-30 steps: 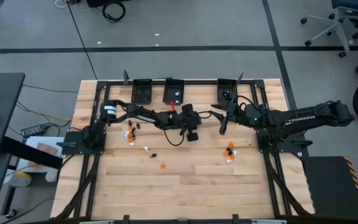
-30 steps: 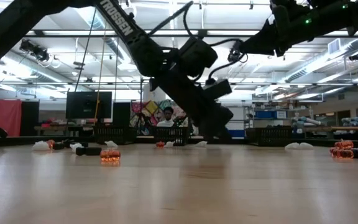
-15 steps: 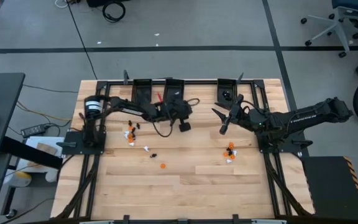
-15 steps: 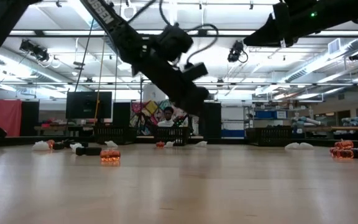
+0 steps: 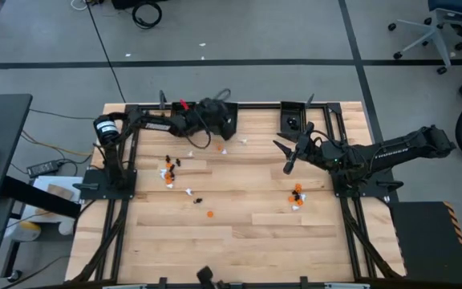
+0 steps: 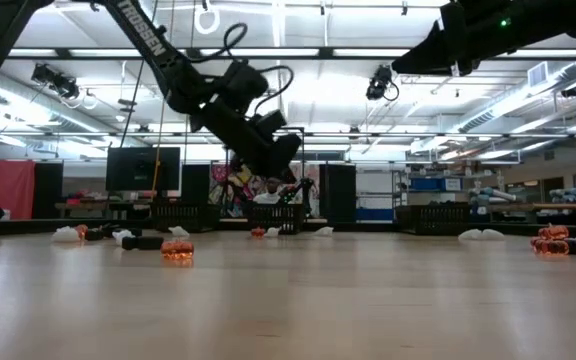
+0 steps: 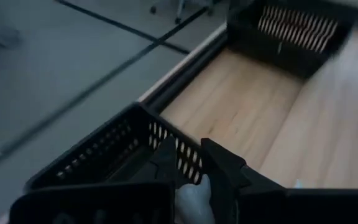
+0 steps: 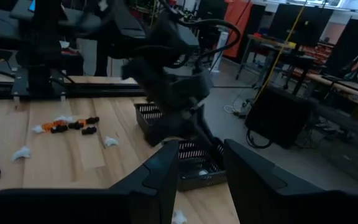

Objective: Sort Halloween decoration
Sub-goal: Put the white ghost toy into the middle black bin, then put the orange pumpkin toy into the left black bin

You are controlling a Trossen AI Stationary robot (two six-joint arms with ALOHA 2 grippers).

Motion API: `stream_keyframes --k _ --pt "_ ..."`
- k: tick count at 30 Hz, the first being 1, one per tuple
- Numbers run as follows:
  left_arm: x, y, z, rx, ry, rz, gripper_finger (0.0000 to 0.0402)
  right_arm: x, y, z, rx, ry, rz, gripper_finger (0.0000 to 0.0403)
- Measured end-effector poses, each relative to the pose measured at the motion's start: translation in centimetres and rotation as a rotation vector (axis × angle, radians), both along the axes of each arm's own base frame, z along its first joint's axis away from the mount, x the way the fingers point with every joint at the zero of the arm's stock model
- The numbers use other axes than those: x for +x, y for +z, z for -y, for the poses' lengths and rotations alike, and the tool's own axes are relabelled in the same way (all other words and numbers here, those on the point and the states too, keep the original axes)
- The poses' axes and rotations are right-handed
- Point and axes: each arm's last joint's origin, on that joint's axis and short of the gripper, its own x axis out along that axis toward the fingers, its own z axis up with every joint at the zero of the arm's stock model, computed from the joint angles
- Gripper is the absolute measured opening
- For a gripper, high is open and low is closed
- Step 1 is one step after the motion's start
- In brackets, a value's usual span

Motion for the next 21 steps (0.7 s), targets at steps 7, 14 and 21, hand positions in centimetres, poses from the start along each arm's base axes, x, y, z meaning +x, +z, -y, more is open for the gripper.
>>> stream_keyframes --k 7,14,21 --pt "-1.0 0.1 -1.7 -0.165 0.044 0.115 0.0089 0.0 0.1 0.0 0.001 -0.001 0.006 0.0132" --pt "-0.4 0.1 -0.8 -0.121 -0.032 0.081 0.0133 0.0 0.1 0.0 0.001 -0.001 0.006 0.0132" --pt "1.9 0.2 3.7 0.091 -0.325 -0.041 0.0136 0.0 0.0 0.0 0.0 -0.001 -0.002 0.0132"
